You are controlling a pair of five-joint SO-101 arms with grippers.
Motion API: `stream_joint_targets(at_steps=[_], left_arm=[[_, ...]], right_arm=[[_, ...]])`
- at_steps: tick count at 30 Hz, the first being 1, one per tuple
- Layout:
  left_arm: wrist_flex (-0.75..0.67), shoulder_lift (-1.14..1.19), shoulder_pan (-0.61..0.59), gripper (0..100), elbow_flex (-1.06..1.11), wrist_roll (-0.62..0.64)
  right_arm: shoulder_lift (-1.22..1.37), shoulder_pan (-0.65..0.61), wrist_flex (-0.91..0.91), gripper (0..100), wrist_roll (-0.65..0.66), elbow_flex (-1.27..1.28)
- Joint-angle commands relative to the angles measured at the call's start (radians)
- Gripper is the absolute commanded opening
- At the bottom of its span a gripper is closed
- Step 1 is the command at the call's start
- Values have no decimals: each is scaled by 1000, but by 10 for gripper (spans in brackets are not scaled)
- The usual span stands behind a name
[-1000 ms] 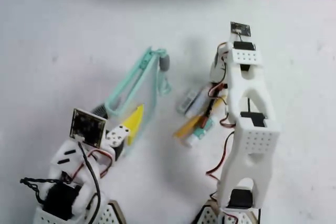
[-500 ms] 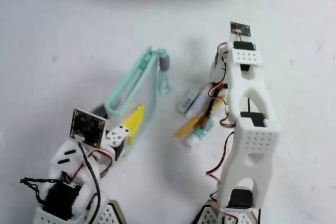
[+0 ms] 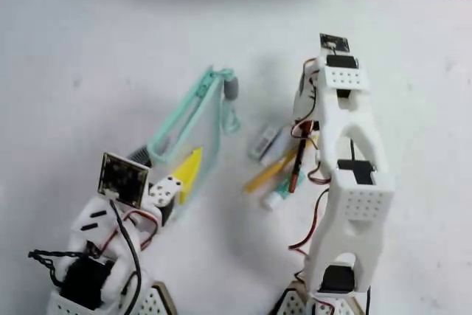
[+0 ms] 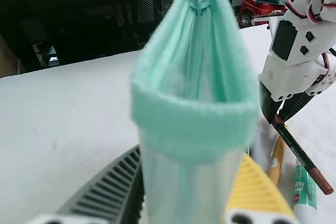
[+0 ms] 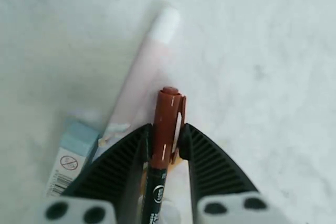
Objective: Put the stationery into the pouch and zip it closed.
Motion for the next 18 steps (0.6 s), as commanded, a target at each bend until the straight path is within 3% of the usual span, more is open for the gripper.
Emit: stream_joint_targets(at_steps=[1, 18], left_arm=[[5, -5, -7, 214, -5, -5], [2, -5, -7, 214, -2, -5]], right_arm=[[-74, -10, 36, 16, 18, -6], [-157, -25, 108, 16, 18, -5]])
